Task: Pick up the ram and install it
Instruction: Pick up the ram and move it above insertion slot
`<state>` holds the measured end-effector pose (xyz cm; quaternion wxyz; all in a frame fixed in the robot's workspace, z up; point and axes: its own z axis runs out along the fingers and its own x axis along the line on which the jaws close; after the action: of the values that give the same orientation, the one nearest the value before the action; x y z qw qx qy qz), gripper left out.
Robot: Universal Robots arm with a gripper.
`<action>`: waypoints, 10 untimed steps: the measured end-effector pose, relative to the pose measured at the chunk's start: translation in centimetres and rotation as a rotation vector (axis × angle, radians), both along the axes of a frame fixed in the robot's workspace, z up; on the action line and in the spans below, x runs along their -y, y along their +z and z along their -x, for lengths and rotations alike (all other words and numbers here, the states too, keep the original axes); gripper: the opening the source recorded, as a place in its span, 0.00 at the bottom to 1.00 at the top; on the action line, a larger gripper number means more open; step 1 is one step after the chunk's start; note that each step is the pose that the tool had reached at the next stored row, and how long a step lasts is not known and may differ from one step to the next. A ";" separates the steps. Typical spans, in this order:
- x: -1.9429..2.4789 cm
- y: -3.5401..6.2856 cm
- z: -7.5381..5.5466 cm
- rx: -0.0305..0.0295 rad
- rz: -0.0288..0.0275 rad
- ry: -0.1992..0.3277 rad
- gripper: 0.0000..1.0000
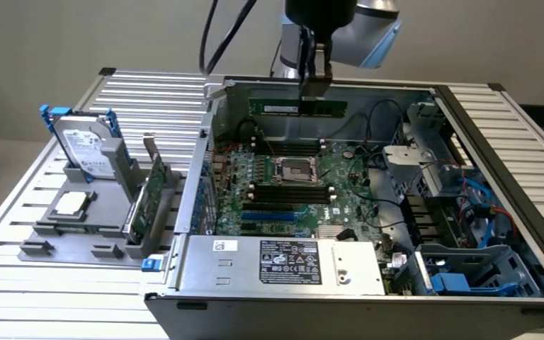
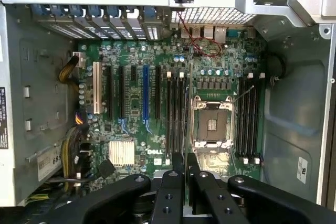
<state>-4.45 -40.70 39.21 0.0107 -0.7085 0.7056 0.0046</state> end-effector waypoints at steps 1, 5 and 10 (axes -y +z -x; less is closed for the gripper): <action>-0.20 -0.20 -0.1 0.0000 0.0007 0.000 0.14; -0.91 -0.92 -0.5 0.0000 0.0040 0.000 0.14; -1.77 -1.83 -0.9 0.0001 0.0076 0.000 0.14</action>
<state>-3.58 -38.93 37.38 0.0080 -0.7085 0.7056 0.0018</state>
